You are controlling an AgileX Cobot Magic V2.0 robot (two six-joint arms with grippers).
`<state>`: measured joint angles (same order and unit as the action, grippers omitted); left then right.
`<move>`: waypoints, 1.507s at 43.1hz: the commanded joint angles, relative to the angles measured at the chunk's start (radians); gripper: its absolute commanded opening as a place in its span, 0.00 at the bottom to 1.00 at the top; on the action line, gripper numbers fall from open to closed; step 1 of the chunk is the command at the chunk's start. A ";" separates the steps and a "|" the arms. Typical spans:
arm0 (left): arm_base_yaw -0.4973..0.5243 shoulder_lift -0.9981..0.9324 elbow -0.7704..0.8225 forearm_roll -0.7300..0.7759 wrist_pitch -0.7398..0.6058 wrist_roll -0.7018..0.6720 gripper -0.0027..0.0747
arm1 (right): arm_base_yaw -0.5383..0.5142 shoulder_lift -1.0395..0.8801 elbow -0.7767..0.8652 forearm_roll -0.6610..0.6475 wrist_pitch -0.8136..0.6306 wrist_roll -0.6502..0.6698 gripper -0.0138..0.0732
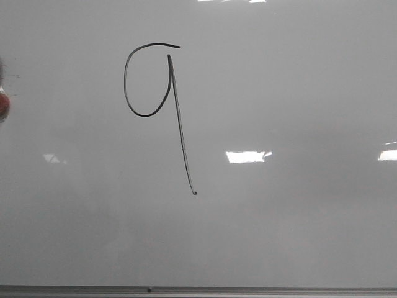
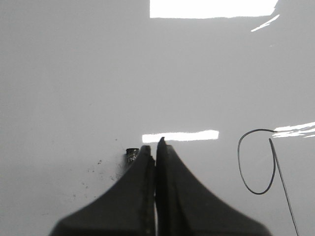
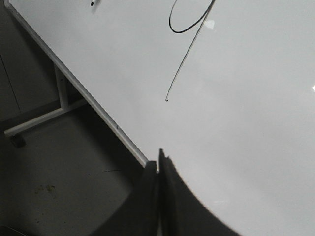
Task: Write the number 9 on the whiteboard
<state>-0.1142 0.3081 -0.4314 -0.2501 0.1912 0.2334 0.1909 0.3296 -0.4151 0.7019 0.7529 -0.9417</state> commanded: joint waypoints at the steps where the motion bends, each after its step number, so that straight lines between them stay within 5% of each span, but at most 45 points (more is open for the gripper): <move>1: 0.002 0.003 -0.027 -0.005 -0.066 -0.004 0.01 | -0.007 0.009 -0.025 0.039 -0.050 -0.001 0.09; 40: 0.002 -0.012 -0.004 0.059 -0.070 -0.007 0.01 | -0.007 0.009 -0.025 0.039 -0.049 -0.001 0.09; 50: 0.010 -0.156 0.148 0.239 -0.085 -0.197 0.01 | -0.007 0.009 -0.025 0.039 -0.049 -0.001 0.09; 65: 0.087 -0.329 0.413 0.223 -0.110 -0.223 0.01 | -0.007 0.009 -0.025 0.039 -0.045 -0.001 0.09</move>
<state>-0.0316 -0.0065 -0.0270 -0.0260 0.1826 0.0225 0.1909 0.3296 -0.4151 0.7039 0.7529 -0.9417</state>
